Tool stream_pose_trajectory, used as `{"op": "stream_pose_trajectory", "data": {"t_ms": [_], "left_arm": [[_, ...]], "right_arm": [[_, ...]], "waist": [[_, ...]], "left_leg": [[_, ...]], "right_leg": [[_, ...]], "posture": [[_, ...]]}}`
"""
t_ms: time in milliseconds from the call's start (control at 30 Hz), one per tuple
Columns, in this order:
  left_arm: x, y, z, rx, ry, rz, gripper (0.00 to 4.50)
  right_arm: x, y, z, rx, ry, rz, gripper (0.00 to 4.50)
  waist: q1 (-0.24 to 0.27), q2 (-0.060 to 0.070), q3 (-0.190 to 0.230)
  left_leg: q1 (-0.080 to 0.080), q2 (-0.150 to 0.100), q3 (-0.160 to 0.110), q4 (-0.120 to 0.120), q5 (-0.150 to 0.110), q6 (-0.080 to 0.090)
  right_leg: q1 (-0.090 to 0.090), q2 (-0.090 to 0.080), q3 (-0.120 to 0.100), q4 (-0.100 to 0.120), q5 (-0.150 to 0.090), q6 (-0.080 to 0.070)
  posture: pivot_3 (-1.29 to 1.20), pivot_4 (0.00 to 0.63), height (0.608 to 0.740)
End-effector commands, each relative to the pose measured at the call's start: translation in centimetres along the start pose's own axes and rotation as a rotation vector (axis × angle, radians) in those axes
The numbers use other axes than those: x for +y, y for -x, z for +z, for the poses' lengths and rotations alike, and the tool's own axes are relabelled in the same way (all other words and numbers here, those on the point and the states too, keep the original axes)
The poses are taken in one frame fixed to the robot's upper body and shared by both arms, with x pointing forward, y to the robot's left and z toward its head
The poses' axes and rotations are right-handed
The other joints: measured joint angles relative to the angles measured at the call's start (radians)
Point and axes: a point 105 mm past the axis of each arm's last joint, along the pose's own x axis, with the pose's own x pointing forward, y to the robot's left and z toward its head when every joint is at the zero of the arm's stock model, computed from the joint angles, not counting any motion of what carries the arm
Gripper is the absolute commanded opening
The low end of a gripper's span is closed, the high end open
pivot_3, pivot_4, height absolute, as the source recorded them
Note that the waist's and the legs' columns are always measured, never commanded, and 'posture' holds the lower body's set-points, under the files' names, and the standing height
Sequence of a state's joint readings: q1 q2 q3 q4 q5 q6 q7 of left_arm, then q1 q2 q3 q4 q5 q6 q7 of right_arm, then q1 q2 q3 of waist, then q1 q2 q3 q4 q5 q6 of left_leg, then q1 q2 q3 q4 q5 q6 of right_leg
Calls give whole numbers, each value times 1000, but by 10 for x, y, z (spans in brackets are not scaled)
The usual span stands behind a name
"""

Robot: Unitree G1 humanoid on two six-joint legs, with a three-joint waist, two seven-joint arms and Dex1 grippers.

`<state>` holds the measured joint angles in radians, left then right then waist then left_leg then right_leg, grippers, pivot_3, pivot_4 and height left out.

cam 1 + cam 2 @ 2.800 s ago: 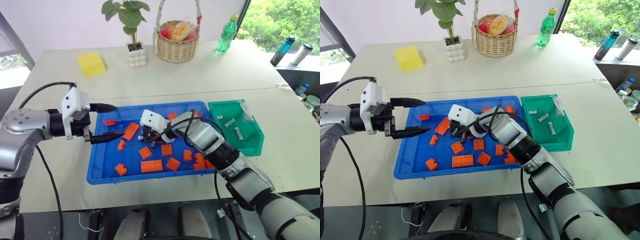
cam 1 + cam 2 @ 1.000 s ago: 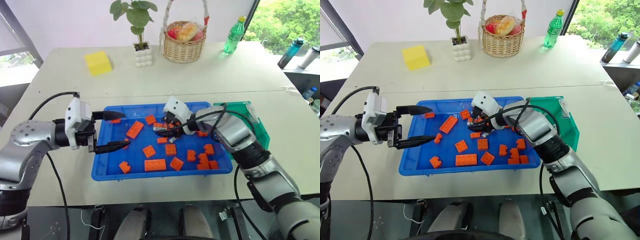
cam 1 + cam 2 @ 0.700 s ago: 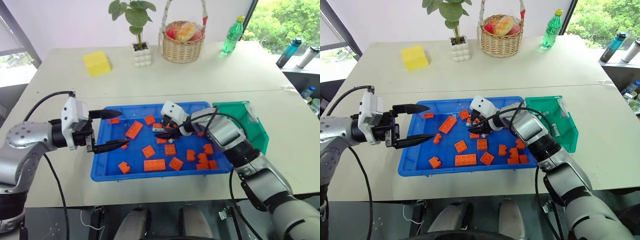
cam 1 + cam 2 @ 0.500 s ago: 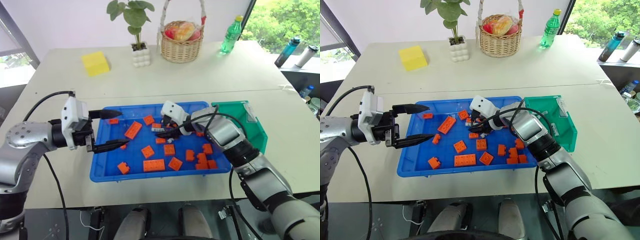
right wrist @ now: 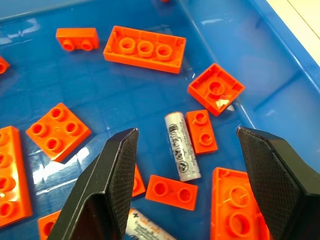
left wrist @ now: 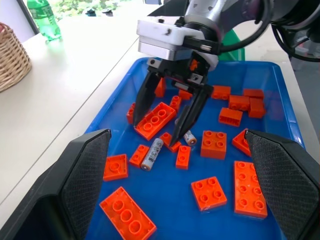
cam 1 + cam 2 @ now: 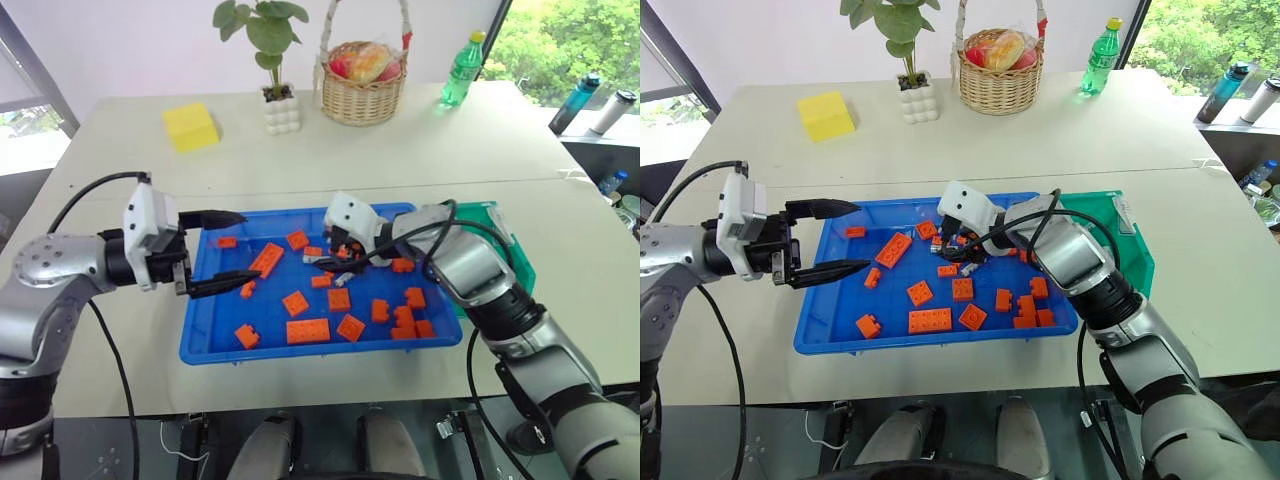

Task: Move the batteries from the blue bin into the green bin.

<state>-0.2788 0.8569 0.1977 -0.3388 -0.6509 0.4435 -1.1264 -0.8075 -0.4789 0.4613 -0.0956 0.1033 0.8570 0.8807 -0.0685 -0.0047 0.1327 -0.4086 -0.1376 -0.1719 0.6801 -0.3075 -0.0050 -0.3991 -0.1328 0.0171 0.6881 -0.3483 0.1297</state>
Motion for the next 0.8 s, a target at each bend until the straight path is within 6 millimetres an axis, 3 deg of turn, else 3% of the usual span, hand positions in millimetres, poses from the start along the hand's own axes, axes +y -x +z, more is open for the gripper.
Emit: {"op": "stream_pose_trajectory", "data": {"t_ms": [33,133,167,200,433,533,767,800], "left_arm": [[1,-1,7,-17,-37,-3,4500],[1,-2,7,-18,-39,-3,4500],[2,-2,7,-18,-40,-2,4500],[2,-1,8,-18,-42,0,4500],[4,1,10,-17,-50,12,4500],[5,4,9,-12,-48,20,4500],[5,4,8,-12,-47,27,4500],[5,4,8,-13,-47,27,4500]], "right_arm": [[10,-5,6,-15,16,21,2445],[8,-12,-2,1,-19,20,972],[6,-15,-5,6,-38,15,972],[3,-19,-9,12,-63,11,121],[-9,-24,-17,31,-65,-24,57],[-3,-8,5,-37,-97,19,892],[4,12,17,-55,-61,25,4282],[2,12,17,-55,-65,19,4282]], "waist": [[0,0,0],[0,0,0],[0,0,0],[0,0,0],[-1,0,0],[-1,0,0],[0,0,0],[0,0,0]], "left_leg": [[0,0,0,0,0,0],[0,0,0,0,0,0],[0,0,0,0,0,0],[0,0,0,0,0,0],[0,0,0,0,0,0],[0,0,0,0,0,0],[0,-1,0,0,0,0],[0,-1,0,0,0,0]], "right_leg": [[0,0,0,0,0,0],[0,0,0,0,0,0],[0,0,0,0,0,0],[0,0,0,0,0,0],[0,0,0,0,0,0],[0,0,0,0,0,0],[0,0,0,0,0,0],[0,0,0,0,0,0]], "posture": [[0,150,737],[0,150,737],[0,150,737],[0,150,737],[0,150,737],[0,150,737],[0,150,737],[0,150,737]]}}
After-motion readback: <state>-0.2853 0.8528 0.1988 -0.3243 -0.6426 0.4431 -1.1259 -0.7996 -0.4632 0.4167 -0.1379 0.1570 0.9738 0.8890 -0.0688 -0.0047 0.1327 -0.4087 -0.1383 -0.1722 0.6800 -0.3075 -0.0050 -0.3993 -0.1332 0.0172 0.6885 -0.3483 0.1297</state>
